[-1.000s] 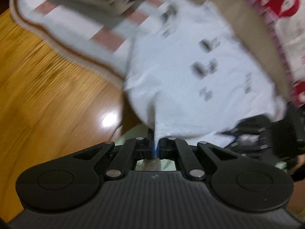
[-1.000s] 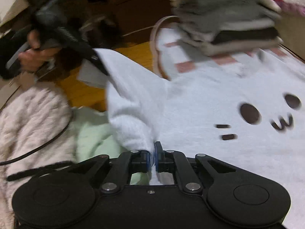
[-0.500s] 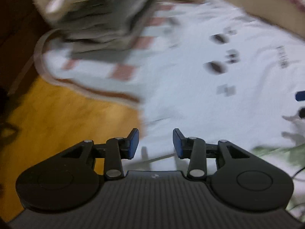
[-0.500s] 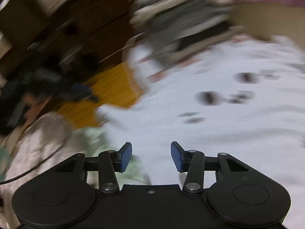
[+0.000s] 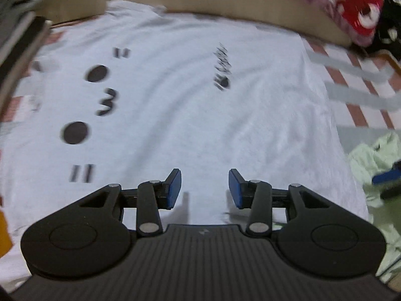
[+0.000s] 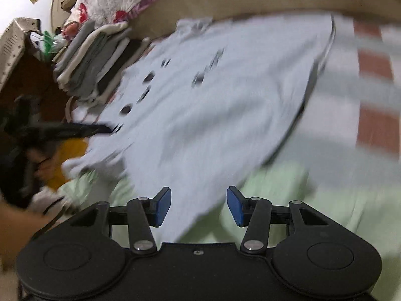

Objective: Fold clothes

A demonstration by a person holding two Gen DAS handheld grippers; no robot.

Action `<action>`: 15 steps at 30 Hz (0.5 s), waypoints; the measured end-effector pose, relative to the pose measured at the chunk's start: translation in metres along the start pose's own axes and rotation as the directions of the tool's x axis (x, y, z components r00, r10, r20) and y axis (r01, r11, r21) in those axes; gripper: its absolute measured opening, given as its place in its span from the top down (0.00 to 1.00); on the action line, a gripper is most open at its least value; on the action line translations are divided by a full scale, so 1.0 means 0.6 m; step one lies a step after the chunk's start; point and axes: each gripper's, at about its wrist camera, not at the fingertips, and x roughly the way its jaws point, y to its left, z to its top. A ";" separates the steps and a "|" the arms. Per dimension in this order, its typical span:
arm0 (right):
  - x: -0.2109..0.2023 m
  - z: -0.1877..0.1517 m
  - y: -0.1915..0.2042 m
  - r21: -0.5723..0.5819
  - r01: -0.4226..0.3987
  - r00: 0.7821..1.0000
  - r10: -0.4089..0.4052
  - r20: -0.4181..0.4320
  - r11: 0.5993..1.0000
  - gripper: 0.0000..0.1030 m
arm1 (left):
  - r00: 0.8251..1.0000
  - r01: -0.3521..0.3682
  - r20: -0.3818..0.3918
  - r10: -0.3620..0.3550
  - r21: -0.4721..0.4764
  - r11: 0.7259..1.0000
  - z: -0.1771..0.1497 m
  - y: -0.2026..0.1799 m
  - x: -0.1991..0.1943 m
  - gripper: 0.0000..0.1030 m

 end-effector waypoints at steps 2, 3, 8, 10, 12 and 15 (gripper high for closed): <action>0.024 -0.023 0.001 0.030 -0.063 0.998 0.063 -0.025 0.998 0.47 | 1.000 0.000 -0.016 0.000 0.007 1.000 -0.001 -0.014 0.016 0.60; 0.039 -0.032 0.003 0.039 -0.089 0.995 0.090 -0.034 0.995 0.47 | 1.000 -0.001 -0.023 0.001 0.004 1.000 -0.001 -0.019 0.022 0.60; 0.103 -0.047 0.001 0.084 -0.131 0.991 0.132 -0.007 0.988 0.43 | 0.993 -0.099 -0.054 0.101 0.050 0.994 -0.016 -0.025 0.034 0.60; 0.112 -0.047 -0.007 0.127 -0.163 0.986 0.157 0.060 0.978 0.47 | 0.988 -0.136 -0.057 0.141 0.086 0.987 -0.024 -0.029 0.035 0.60; 0.106 -0.040 0.000 0.101 -0.217 0.972 0.206 0.111 0.971 0.95 | 0.988 -0.136 -0.056 0.141 0.083 0.987 -0.030 -0.026 0.030 0.60; 0.061 -0.022 0.023 0.012 -0.280 0.948 0.274 0.159 0.960 0.95 | 0.993 -0.112 -0.038 0.114 0.049 0.993 -0.030 -0.014 0.016 0.60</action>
